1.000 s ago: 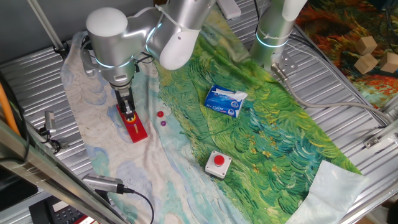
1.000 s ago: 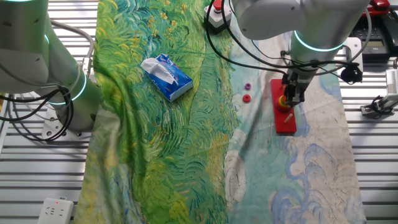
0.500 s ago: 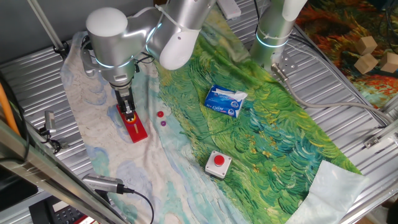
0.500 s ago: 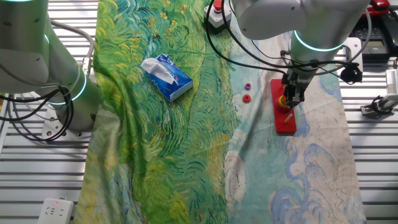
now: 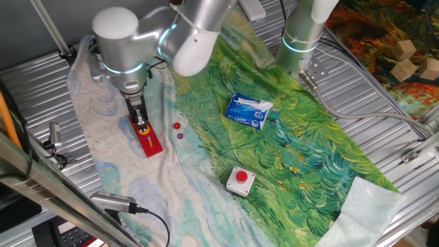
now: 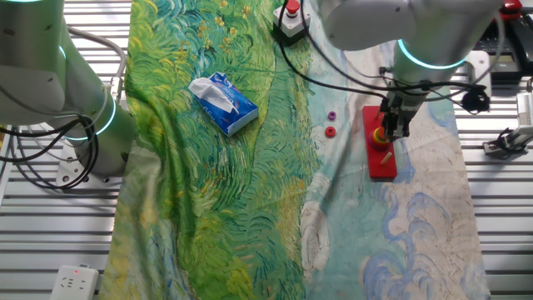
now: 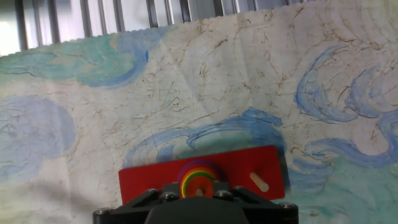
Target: Take out one Hanoi block and throw it aside
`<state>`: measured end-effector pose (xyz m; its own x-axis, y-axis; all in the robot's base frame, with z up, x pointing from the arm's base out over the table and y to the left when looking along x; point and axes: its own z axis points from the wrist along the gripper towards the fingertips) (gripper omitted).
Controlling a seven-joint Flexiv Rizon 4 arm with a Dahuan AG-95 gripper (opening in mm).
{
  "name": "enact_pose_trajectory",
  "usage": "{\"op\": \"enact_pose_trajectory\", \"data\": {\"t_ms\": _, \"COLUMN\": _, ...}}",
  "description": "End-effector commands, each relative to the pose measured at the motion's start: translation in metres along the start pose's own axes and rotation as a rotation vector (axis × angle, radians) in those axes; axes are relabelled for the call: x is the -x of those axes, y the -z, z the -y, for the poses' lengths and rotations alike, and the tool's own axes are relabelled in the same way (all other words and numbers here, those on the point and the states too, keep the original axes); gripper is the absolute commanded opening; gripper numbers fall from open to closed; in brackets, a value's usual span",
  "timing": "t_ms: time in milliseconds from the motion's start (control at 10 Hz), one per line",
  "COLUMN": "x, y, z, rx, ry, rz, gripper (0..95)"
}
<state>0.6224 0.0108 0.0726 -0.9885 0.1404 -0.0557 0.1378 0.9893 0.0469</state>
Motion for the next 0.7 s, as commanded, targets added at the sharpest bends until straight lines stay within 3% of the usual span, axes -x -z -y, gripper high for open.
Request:
{"op": "enact_pose_trajectory", "data": {"t_ms": 100, "x": 0.0, "y": -0.0032, "z": 0.0004, "rx": -0.007, "ry": 0.004, "rz": 0.013, "gripper": 0.0}}
{"op": "enact_pose_trajectory", "data": {"t_ms": 200, "x": 0.0, "y": -0.0031, "z": 0.0004, "rx": -0.007, "ry": 0.008, "rz": 0.017, "gripper": 0.0}}
{"op": "enact_pose_trajectory", "data": {"t_ms": 300, "x": 0.0, "y": -0.0031, "z": 0.0004, "rx": -0.007, "ry": 0.014, "rz": 0.021, "gripper": 19.0}}
{"op": "enact_pose_trajectory", "data": {"t_ms": 400, "x": -0.0002, "y": -0.0037, "z": 0.0004, "rx": -0.009, "ry": 0.016, "rz": 0.022, "gripper": 19.0}}
{"op": "enact_pose_trajectory", "data": {"t_ms": 500, "x": -0.0008, "y": -0.0055, "z": 0.0003, "rx": -0.009, "ry": 0.022, "rz": 0.026, "gripper": 38.0}}
{"op": "enact_pose_trajectory", "data": {"t_ms": 700, "x": -0.0017, "y": -0.008, "z": 0.0003, "rx": -0.01, "ry": 0.022, "rz": 0.033, "gripper": 38.0}}
